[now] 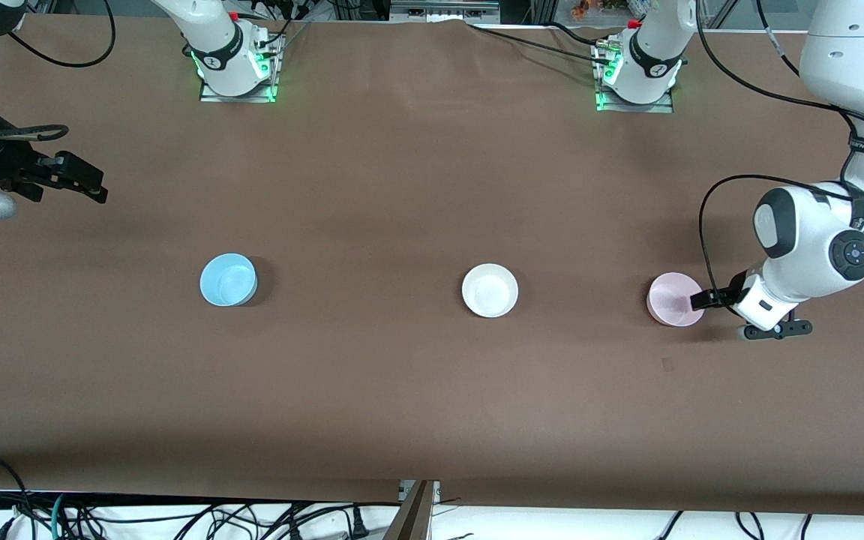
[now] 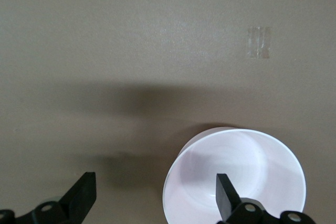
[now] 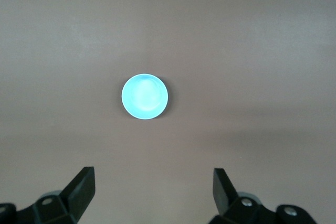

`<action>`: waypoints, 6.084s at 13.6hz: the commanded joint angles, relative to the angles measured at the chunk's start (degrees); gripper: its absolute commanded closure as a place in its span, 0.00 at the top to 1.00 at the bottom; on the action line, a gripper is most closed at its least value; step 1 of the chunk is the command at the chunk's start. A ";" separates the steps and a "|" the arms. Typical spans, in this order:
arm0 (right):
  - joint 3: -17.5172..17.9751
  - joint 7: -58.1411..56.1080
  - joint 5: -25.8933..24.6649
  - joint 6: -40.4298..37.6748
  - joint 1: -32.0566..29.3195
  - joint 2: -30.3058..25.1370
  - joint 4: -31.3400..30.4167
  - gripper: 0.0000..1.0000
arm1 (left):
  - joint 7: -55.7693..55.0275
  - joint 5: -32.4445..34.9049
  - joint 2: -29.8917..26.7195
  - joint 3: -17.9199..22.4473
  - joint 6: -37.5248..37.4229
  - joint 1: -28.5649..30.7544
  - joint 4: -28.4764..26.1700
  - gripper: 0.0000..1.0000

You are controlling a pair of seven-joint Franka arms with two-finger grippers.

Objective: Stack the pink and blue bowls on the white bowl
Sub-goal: 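Lower the left gripper onto the pink bowl rim and close it, then lift the pink bowl off the table with the left gripper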

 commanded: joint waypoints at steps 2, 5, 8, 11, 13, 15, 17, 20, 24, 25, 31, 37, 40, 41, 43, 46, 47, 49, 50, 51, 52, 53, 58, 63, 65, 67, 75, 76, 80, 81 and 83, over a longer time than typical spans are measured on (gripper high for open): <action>-0.12 -0.04 0.69 -0.88 -0.38 -0.16 0.19 0.99 | 1.27 -1.79 0.43 -0.13 1.28 0.07 -0.61 1.00; -1.00 -0.31 0.69 -1.84 -0.56 -0.16 0.27 0.99 | 1.27 -3.18 1.30 -0.30 1.89 0.07 -0.70 1.00; -1.35 -0.57 0.07 -2.98 -0.56 -0.69 0.71 0.99 | 1.27 -4.07 1.83 -0.39 1.98 -0.01 -0.70 0.99; -1.62 -0.48 0.43 -4.31 -0.48 -0.34 1.59 0.99 | 1.27 -4.07 1.84 -0.39 1.98 -0.01 -0.70 0.95; -1.62 -0.05 0.25 -4.39 -0.39 -0.43 1.77 0.99 | 1.27 -4.07 1.84 -0.39 1.98 -0.10 -0.70 0.92; -1.62 -0.22 0.42 -4.48 -0.39 -0.43 1.77 0.99 | 1.27 -4.07 1.83 -0.39 1.98 -0.19 -0.70 0.88; -1.62 -0.22 0.42 -4.39 -0.39 -0.43 1.85 0.99 | 1.27 -4.07 1.75 -0.39 1.90 -0.28 -0.70 0.83; -1.62 -0.05 0.34 -4.48 -0.39 -0.43 1.77 0.99 | 1.18 -4.07 1.66 -0.48 1.81 -0.54 -0.70 0.76; -1.70 -0.40 0.42 -4.48 -0.48 -0.34 1.85 0.99 | 1.18 -4.07 1.57 -0.39 1.72 -0.54 -0.70 0.57; -1.70 -0.40 0.42 -4.48 -0.48 -0.34 1.77 0.99 | 1.18 -4.07 1.57 -0.39 1.72 -0.54 -0.70 0.52; -1.79 -0.48 0.34 -4.48 -0.48 -0.34 1.77 0.99 | 1.00 -3.98 0.96 -0.48 1.28 -0.72 -0.61 0.45; -1.79 -0.48 0.34 -4.48 -0.48 -0.34 1.77 0.99 | 0.91 -3.72 -0.54 -0.39 1.02 -0.72 -0.61 0.45; -1.79 -0.40 0.34 -4.48 -0.48 -0.34 1.85 0.99 | 0.91 -3.54 -0.89 -0.48 1.02 -0.80 -0.61 0.45; -1.79 -0.40 0.34 -4.48 -0.48 -0.34 1.77 0.99 | 1.00 -3.54 -0.89 -0.48 0.67 -0.80 -0.61 0.44; -1.79 -0.22 0.34 -4.48 -0.48 -0.34 1.77 0.99 | 1.18 -3.37 -0.89 -0.39 0.58 -0.80 -0.61 0.43; -1.70 -0.05 0.42 -4.66 -0.48 -0.34 1.77 0.99 | 1.35 -3.28 -0.63 -0.39 0.58 -0.80 -0.61 0.41; -1.70 -0.05 0.51 -4.92 -0.48 -0.43 1.77 0.99 | 1.35 -3.19 -0.63 -0.39 0.58 -0.80 -0.61 0.41; -1.70 -0.05 0.51 -4.49 -0.48 -0.34 1.85 0.99 | 1.44 -3.19 -0.63 -0.39 0.66 -0.80 -0.70 0.41; -1.70 -0.05 0.60 -4.48 -0.48 -0.34 1.86 0.99 | 1.44 -3.19 -0.63 -0.48 0.58 -0.89 -0.70 0.41; -1.70 0.04 0.60 -4.74 -0.48 -0.43 1.77 0.99 | 2.14 -3.11 -0.63 -0.39 0.58 -0.98 -0.70 0.40; -1.70 0.04 0.60 -4.83 -0.48 -0.43 1.77 0.99 | 3.54 -3.19 -0.63 -0.48 0.58 -0.89 -0.70 0.39; -1.70 -0.04 0.60 -4.49 -0.48 -0.34 1.85 0.99 | 4.51 -3.19 -0.54 -0.39 0.58 -0.89 -0.70 0.38; -1.70 -0.04 0.60 -4.48 -0.47 -0.34 1.86 0.99 | 4.78 -3.02 -0.45 -0.39 0.58 -0.89 -0.70 0.38; -1.70 0.04 0.60 -4.57 -0.48 -0.25 1.85 0.99 | 5.04 -0.64 -0.10 -0.39 0.58 -0.72 -0.61 0.38; -1.70 0.13 0.69 -4.83 -0.48 -0.25 1.77 0.99 | 6.01 -0.56 -0.01 -0.39 0.58 -0.54 -0.61 0.38; -1.70 0.13 0.78 -4.48 -0.47 -0.25 1.85 0.99 | 6.01 -0.64 0.08 -0.39 0.58 -0.54 -0.61 0.38; -1.70 -0.04 0.78 -4.31 -0.48 -0.16 1.85 0.99 | 6.01 -0.64 -0.01 -0.39 0.58 -0.54 -0.61 0.25; -1.79 -0.05 0.78 -4.48 -0.48 -0.16 1.77 0.99 | 6.01 -0.56 -0.01 -0.39 0.58 -0.54 -0.61 0.24; -1.70 0.04 0.86 -4.48 -0.48 -0.25 1.77 0.99 | 6.01 -0.56 -0.01 -0.39 0.58 -0.54 -0.61 0.14; -1.62 0.04 0.78 -4.57 -0.39 -0.25 1.77 0.99 | 6.01 -0.56 -0.01 -0.39 0.58 -0.54 -0.61 0.10; -1.62 0.04 0.86 -4.48 -0.39 -0.25 1.77 0.99 | 6.01 -0.56 -0.01 -0.39 0.58 -0.63 -0.61 0.04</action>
